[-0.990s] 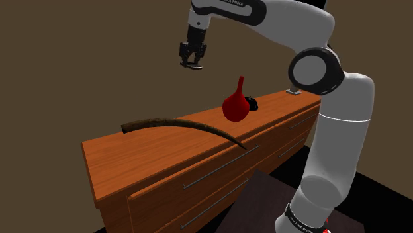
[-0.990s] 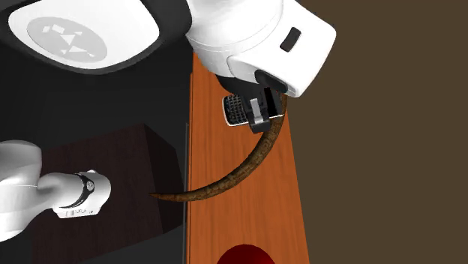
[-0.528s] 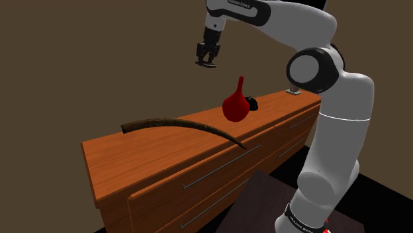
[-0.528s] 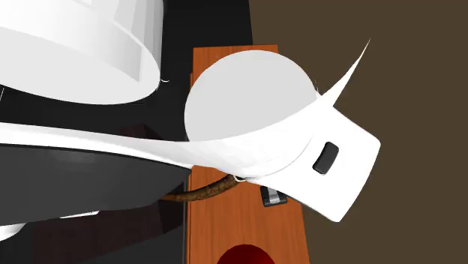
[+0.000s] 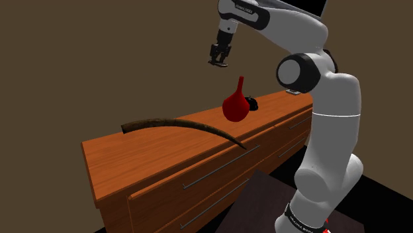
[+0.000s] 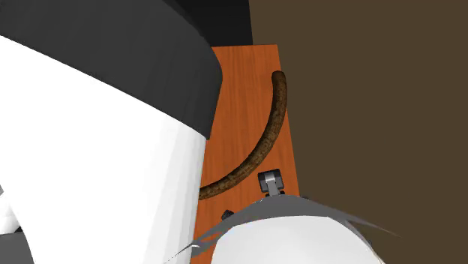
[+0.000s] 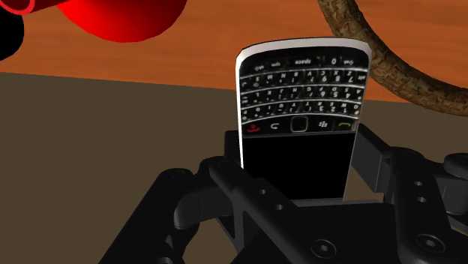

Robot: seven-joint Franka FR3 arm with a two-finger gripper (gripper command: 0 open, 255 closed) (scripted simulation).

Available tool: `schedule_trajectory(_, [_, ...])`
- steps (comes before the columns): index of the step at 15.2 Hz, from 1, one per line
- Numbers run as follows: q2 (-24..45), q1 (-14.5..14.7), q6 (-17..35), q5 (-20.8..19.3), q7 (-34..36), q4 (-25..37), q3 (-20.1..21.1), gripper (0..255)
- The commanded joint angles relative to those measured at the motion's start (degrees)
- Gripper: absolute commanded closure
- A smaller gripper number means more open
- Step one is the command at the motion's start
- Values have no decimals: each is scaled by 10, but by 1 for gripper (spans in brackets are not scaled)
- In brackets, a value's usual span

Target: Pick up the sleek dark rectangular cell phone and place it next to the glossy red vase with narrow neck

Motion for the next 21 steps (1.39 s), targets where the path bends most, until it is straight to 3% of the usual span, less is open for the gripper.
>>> schedule_trajectory(1, [1, -9, 7, 3, -12, -6, -3, 255])
schedule_trajectory(10, [-49, -9, 104, 5, -18, -154, -4, 255])
schedule_trajectory(21, [-76, -9, 201, 7, -24, -278, -3, 255])
